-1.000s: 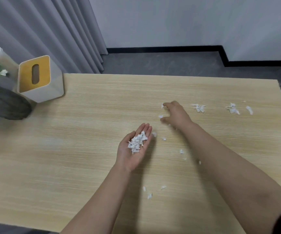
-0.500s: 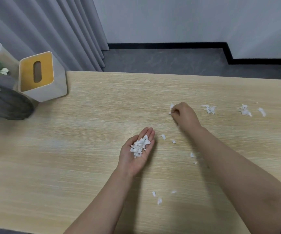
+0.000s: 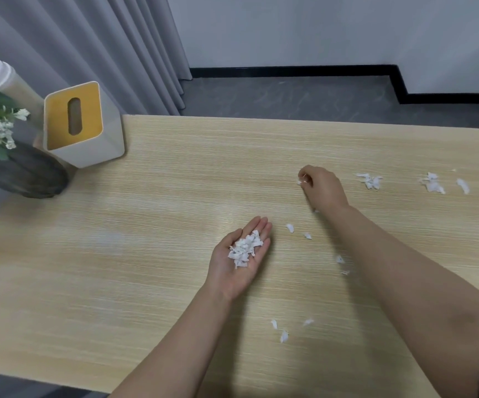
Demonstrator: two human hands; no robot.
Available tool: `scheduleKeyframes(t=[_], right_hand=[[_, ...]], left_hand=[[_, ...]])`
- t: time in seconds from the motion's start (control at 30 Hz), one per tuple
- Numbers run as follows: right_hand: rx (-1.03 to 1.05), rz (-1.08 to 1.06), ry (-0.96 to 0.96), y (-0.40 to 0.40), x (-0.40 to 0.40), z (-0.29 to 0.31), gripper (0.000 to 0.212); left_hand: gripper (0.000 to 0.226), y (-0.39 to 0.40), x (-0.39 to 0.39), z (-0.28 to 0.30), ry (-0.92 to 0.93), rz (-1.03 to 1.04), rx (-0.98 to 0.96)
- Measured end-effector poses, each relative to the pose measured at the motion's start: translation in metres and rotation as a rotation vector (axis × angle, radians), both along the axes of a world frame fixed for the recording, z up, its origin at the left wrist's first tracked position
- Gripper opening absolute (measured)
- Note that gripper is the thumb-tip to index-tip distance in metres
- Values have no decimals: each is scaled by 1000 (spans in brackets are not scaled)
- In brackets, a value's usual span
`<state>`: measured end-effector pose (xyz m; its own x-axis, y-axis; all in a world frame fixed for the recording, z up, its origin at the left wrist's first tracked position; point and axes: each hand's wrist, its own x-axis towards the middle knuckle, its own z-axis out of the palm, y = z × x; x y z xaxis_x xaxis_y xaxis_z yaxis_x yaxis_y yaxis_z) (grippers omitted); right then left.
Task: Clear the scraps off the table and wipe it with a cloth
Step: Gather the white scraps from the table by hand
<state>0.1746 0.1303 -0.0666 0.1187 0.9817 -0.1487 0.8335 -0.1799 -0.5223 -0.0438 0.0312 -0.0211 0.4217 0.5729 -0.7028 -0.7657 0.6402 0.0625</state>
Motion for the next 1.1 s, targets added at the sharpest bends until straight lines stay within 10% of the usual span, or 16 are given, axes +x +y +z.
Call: scheduleKeyframes(t=[0.33, 0.73, 1.1], right_hand=[[162, 69, 357, -102, -51, 83, 9], [153, 369, 198, -150, -53, 83, 17], [293, -83, 390, -156, -9, 66, 14]], left_hand=[[39, -26, 16, 16, -19, 5, -26], [21, -51, 36, 29, -30, 74, -57], [36, -63, 43, 28, 24, -26, 89]])
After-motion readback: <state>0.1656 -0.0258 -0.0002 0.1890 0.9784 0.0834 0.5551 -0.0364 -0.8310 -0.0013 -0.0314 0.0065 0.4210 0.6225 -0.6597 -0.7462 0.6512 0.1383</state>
